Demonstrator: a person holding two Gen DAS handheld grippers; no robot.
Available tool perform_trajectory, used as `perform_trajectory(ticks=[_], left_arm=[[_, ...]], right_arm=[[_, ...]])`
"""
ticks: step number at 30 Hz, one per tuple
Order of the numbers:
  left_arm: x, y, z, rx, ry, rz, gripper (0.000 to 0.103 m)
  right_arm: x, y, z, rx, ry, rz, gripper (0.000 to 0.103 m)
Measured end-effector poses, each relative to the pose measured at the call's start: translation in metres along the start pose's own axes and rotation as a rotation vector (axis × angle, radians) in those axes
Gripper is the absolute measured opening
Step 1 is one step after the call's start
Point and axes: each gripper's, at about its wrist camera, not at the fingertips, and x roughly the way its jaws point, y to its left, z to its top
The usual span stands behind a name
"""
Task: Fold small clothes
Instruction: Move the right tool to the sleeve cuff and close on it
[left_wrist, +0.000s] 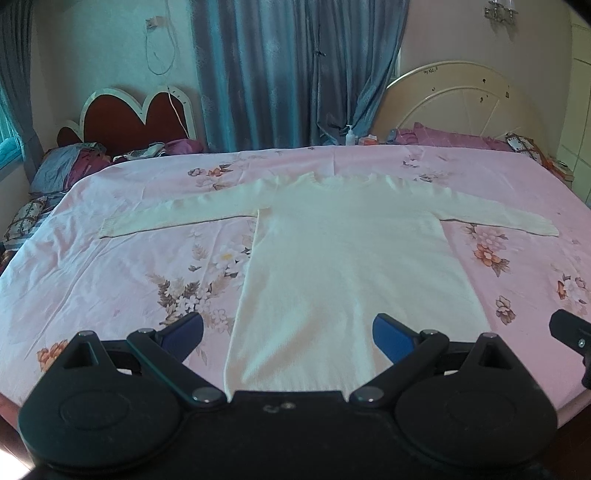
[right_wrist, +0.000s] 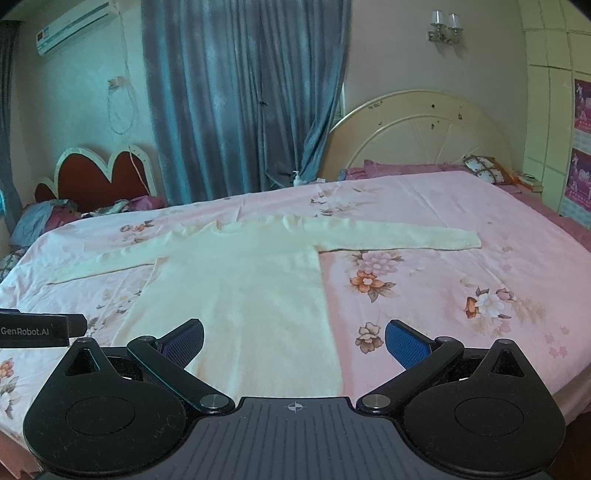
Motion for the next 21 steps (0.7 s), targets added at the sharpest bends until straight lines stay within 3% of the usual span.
perform_trajectory(ticks=[13, 21], left_arm=[[0.073, 0.019, 0.038, 0.038, 0.016, -0.062, 0.098], [0.123, 0.032, 0.064, 0.036, 0.02, -0.066, 0.098]], right_arm=[[0.062, -0.003, 0.02, 0.068, -0.003, -0.091, 0.103], [0.103, -0.026, 0.043, 0.151, -0.023, -0.163, 0.103]])
